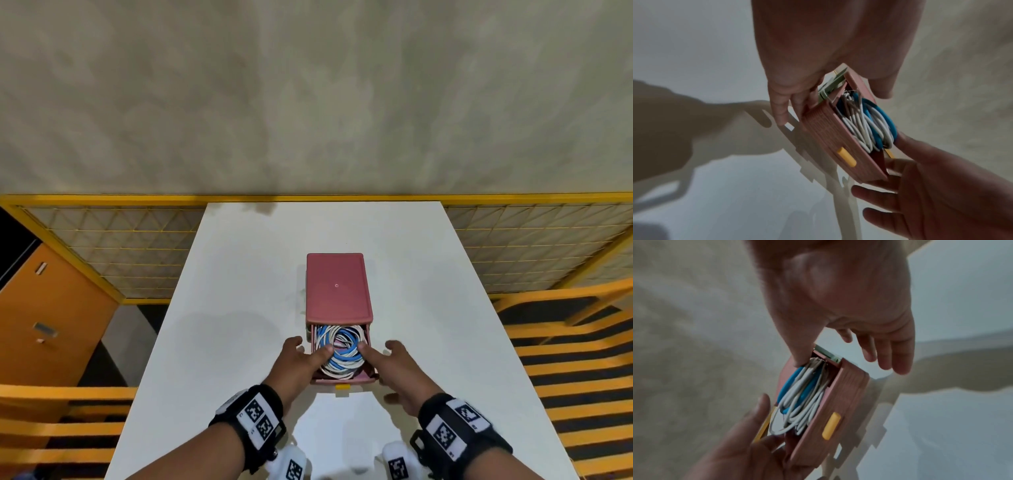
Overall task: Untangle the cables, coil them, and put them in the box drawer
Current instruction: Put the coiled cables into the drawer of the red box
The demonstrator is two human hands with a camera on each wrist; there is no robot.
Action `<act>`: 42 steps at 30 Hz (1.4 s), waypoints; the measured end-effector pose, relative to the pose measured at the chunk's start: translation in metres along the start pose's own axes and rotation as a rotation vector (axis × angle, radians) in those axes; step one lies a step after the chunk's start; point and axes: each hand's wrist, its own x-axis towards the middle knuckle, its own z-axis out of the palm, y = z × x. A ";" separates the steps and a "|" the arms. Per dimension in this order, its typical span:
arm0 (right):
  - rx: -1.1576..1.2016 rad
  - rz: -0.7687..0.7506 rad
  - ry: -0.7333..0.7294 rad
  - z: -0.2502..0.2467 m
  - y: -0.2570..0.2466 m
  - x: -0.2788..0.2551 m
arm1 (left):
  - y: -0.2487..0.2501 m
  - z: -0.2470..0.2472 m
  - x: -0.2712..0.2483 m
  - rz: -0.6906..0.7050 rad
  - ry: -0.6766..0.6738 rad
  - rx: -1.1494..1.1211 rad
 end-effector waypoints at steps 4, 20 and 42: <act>-0.060 -0.053 -0.015 0.005 0.003 0.008 | 0.003 0.005 0.002 0.111 -0.017 0.061; -0.475 -0.457 -0.144 -0.030 0.038 0.026 | -0.025 -0.021 0.012 0.301 -0.150 0.449; -0.381 -0.532 0.380 0.002 0.000 0.059 | -0.001 0.000 0.055 0.367 0.324 0.126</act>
